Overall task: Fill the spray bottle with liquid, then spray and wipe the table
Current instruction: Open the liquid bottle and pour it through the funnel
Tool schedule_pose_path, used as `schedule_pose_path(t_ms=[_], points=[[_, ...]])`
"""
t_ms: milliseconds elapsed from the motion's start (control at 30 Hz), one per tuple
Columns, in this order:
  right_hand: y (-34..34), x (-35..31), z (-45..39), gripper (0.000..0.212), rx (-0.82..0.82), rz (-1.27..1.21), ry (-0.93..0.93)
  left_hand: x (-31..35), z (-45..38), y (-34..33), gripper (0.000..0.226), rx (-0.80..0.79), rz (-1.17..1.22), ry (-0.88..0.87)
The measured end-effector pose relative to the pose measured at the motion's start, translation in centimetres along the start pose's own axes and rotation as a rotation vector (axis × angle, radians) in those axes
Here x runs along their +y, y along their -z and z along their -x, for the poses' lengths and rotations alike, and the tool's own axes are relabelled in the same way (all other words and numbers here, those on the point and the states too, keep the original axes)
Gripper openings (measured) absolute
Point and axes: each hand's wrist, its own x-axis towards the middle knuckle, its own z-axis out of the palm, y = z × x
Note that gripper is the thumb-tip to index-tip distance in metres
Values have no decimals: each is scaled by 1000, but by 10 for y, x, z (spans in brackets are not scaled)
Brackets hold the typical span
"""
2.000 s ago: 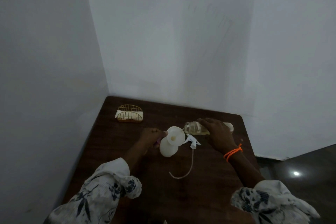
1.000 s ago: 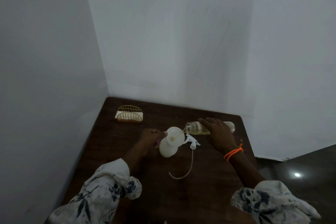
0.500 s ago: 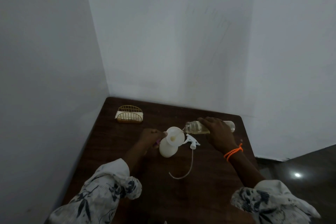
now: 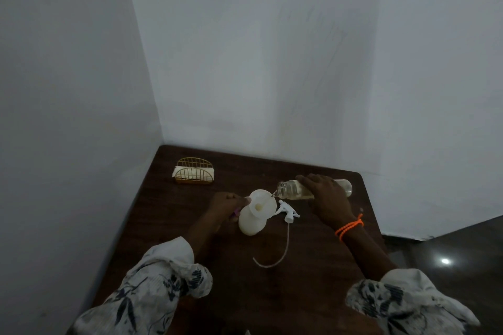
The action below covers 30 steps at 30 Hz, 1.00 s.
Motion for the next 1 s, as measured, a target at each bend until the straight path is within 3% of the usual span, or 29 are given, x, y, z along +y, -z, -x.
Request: schedule_pose_path(t_ms=[1000], points=[[-2,-1,-1,69,8,-29,10,-6,-7,1,26,-5,-4,1]])
